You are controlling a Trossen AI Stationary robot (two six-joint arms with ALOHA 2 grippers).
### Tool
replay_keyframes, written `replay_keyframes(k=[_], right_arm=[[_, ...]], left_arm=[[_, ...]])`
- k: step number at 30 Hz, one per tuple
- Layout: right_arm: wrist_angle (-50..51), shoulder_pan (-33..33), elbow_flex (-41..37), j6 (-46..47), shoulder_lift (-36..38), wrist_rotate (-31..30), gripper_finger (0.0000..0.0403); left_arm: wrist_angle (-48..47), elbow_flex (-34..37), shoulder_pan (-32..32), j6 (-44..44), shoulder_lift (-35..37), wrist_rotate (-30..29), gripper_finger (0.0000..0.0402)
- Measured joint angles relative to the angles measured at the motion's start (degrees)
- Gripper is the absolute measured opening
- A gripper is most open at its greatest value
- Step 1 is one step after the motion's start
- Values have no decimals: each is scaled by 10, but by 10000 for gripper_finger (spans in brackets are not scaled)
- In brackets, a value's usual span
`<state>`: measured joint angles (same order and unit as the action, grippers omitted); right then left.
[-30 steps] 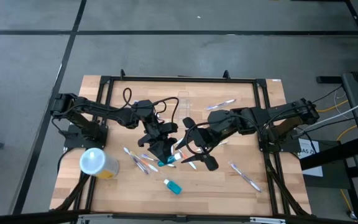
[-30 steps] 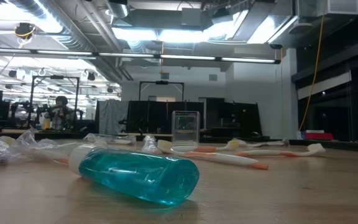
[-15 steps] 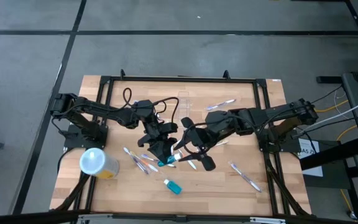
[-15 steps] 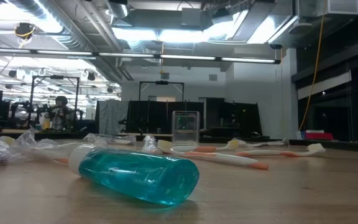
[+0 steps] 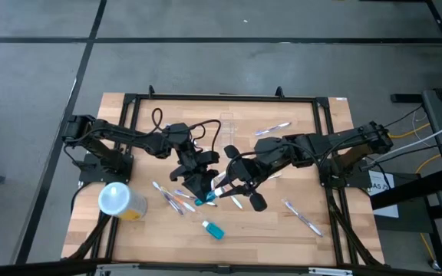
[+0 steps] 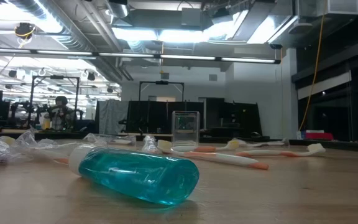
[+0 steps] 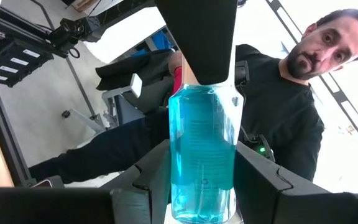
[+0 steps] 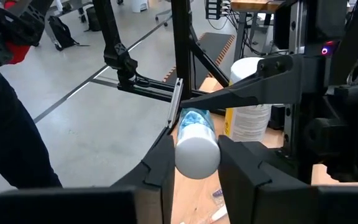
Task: Pick & Place toothbrushing station
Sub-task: Put the blue mouthwash into the transparent organizer
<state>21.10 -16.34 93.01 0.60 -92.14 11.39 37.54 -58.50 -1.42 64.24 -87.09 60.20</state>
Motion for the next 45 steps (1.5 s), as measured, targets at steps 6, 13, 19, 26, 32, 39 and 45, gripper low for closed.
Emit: replay_keyframes(k=[6,13,19,26,32,39,45], right_arm=[[8,0,0,1,2,-2,96],[26,-5,0,19,4,-22,97],[21,-23,-1,39,3,2,97],[54,-26,0,66,3,-15,98],[80,-41,0,91,3,0,98],[131,-43,0,130,14,2,98],[159,-40,0,154,23,-27,98]], left_arm=[[-5,0,26,-19,1,4,153],[-50,0,68,-59,2,18,183],[-58,0,115,-70,-2,-22,203],[-53,0,191,-91,11,15,201],[-112,0,283,-141,34,58,188],[-357,-33,367,-336,85,52,160],[-771,-151,356,-676,141,-200,146]])
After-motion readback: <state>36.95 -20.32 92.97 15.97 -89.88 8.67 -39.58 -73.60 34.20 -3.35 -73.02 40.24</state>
